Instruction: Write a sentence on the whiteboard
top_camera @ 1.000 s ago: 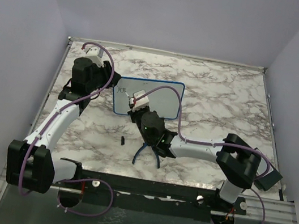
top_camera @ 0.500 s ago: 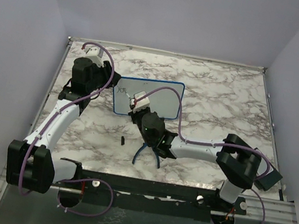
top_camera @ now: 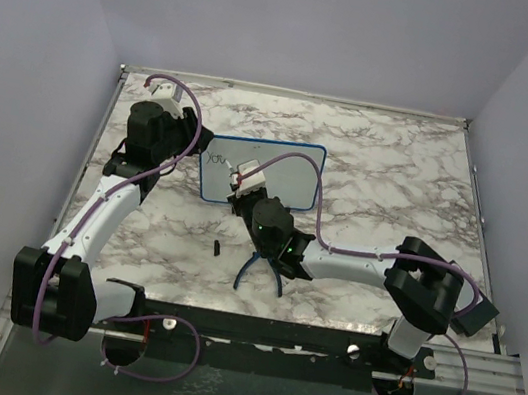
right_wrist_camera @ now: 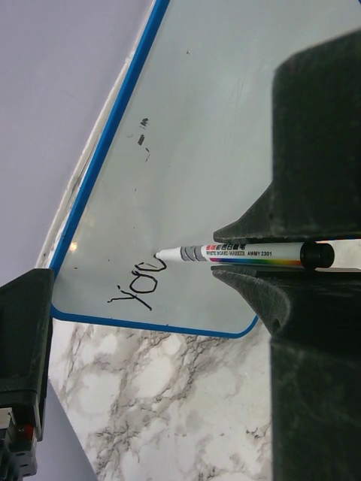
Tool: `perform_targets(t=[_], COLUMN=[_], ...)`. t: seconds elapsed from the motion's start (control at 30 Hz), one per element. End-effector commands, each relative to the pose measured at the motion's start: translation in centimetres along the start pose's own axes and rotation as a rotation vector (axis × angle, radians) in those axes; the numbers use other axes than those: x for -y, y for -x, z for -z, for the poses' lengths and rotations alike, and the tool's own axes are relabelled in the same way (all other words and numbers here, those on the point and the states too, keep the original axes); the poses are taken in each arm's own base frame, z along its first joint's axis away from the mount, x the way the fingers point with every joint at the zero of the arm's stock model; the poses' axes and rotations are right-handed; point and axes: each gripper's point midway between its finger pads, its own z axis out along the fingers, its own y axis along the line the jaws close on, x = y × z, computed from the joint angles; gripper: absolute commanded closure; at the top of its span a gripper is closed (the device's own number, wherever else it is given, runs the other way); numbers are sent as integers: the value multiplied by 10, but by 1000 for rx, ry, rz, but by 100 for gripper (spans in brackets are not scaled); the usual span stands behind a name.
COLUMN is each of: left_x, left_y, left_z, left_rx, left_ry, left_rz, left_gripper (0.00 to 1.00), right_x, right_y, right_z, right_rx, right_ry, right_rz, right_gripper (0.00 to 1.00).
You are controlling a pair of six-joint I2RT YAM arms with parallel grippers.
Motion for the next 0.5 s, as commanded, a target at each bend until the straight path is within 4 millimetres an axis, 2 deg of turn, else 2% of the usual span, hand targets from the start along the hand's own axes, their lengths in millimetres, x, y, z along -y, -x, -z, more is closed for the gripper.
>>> perform_targets(t=[0.0,0.47], left_x=[7,6], left_y=[-8,-8], left_z=[4,4], left_rx=[-27,-28], left_ry=[-35,-34], left_rz=[-1,0], left_gripper=[60,60], right_x=[16,20], right_y=[16,23], right_z=[-1,0], right_rx=[34,51], right_ry=[-69,-77], right_rz=[-12,-20], right_gripper=[99,99])
